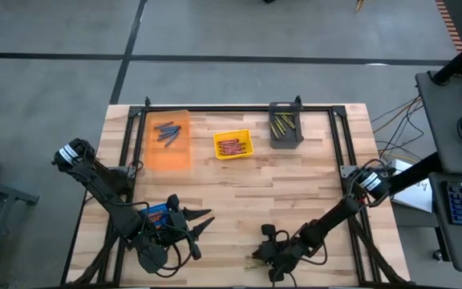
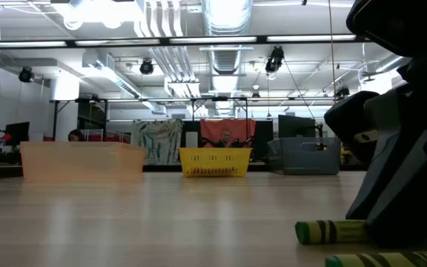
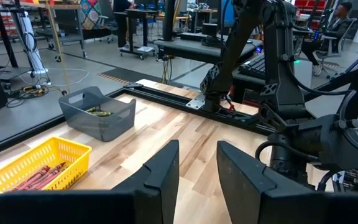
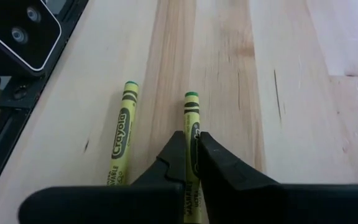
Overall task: Sort crayons
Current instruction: Put the green crayon into the black bin
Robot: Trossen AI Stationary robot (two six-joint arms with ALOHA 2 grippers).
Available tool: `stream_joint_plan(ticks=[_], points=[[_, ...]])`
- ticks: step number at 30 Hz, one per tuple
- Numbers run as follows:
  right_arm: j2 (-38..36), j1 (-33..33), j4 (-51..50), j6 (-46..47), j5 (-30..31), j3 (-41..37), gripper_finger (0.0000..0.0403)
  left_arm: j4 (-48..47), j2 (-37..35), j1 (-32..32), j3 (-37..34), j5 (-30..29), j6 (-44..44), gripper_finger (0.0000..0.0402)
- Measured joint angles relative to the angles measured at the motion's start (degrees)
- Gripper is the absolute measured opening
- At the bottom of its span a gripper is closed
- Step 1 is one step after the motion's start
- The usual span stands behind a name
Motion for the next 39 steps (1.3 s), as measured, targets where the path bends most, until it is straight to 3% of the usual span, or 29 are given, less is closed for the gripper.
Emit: stream_joint_plan(ticks=[21,30,39], points=[[-5.7,-4.1,-5.2,-4.3,1.6,-0.3,0.0013,0.0,0.0,0.0,0.0,0.0,0.5,0.0091],[-10.4,-10.2,-9.5,-9.8,1.7,-0.2,0.0013,0.2,0.0,0.0,0.0,0.0,1.2,0.0091],[-19.5,-20.6,-16.7,-19.5,1.7,-0.2,0.0013,4.2,0.0,0.0,0.0,0.0,6.8,0.0091]])
